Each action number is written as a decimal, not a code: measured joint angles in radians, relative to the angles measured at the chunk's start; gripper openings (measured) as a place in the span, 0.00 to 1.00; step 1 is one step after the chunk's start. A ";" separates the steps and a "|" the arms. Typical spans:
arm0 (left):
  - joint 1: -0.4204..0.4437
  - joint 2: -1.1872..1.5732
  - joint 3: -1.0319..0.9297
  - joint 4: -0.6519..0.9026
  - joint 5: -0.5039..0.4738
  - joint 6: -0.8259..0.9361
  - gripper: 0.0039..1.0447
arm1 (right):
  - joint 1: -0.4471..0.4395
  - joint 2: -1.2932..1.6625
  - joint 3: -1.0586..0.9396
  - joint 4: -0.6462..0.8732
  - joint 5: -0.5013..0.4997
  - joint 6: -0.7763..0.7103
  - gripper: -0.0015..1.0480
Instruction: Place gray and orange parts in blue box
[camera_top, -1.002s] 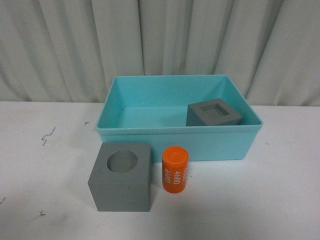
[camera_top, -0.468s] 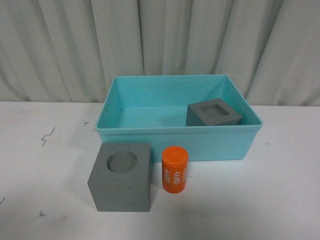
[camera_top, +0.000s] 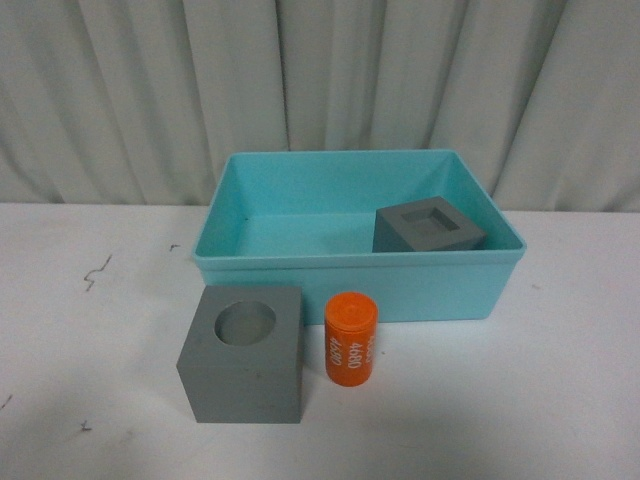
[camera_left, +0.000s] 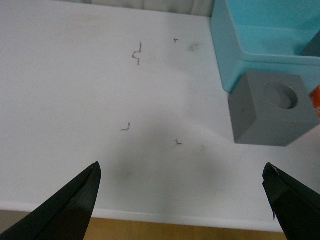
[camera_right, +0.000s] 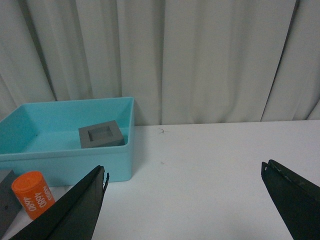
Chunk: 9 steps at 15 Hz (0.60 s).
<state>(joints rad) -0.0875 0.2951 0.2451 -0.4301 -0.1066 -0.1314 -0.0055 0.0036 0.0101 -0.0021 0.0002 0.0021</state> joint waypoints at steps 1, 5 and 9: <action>-0.017 0.038 0.050 0.024 0.010 -0.018 0.94 | 0.000 0.000 0.000 -0.001 0.001 0.000 0.94; -0.023 0.616 0.248 0.463 0.073 -0.022 0.94 | 0.000 0.000 0.000 -0.001 0.000 0.000 0.94; -0.117 1.059 0.450 0.568 0.117 0.002 0.94 | 0.000 0.000 0.000 -0.001 0.000 0.000 0.94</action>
<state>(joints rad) -0.2050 1.3540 0.6952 0.1383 0.0105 -0.1291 -0.0055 0.0036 0.0101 -0.0032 0.0006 0.0021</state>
